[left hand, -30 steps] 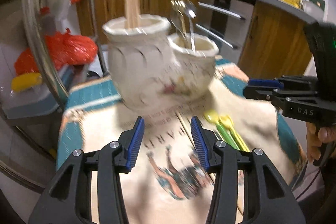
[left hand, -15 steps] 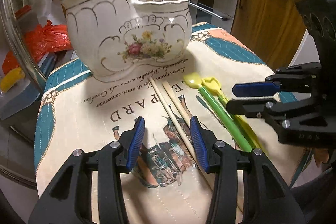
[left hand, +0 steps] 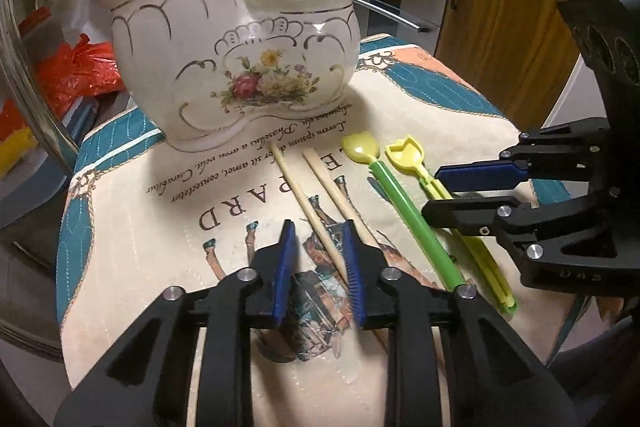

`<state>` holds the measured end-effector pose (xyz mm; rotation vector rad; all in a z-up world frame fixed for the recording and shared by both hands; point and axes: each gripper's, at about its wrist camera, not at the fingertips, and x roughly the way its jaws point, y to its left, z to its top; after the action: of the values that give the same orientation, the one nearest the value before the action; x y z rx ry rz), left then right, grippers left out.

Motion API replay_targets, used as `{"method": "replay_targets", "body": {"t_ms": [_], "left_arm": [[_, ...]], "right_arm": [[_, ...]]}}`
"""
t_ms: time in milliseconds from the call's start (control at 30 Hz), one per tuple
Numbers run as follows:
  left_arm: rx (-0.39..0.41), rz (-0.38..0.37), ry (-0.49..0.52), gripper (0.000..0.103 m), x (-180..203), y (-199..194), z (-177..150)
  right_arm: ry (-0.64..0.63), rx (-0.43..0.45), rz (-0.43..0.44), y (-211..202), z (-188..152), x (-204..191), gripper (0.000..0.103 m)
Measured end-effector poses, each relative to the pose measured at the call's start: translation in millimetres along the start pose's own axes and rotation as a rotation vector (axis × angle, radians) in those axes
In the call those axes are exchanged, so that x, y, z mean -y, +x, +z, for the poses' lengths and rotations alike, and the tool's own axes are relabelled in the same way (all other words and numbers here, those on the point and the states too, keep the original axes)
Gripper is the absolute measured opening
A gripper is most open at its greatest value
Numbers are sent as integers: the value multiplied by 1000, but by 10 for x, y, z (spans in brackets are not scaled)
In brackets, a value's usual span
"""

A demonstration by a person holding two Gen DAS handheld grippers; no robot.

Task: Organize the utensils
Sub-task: 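Move both open tools back down over the remaining utensils, then grasp a chopstick with the left tool while the right tool grasps a yellow plastic spoon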

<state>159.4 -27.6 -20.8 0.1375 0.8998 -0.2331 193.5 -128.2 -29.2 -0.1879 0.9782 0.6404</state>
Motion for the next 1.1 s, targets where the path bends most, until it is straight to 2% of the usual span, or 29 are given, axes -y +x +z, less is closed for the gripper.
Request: {"method": "replay_targets", "body": {"t_ms": [133,300,533,767,867,933,1100], "left_arm": [[-24,-10,7,13,-69,-5,10],[-72,-23,30,13,-128,-21,16],[-247,-71,54,13,-273,49,188],[-410,-128,47,13,-409,178,375],[-462,-148,32,13,-462,240,457],[-479,-155,18,8,-488,268,495],[-462,-159,23,5,-559,274,530]], "right_arm": [[-27,-27,-3,-14,2,10,16],[-53,-96,-9,-23,36,42,15],[-133,-294,-61,61,217,-24,16],[-140,-432,-64,194,378,-37,17],[-151,-459,-80,228,413,-71,17],[-155,-467,-87,247,431,-104,16],[-170,-451,-99,273,455,-198,11]]}}
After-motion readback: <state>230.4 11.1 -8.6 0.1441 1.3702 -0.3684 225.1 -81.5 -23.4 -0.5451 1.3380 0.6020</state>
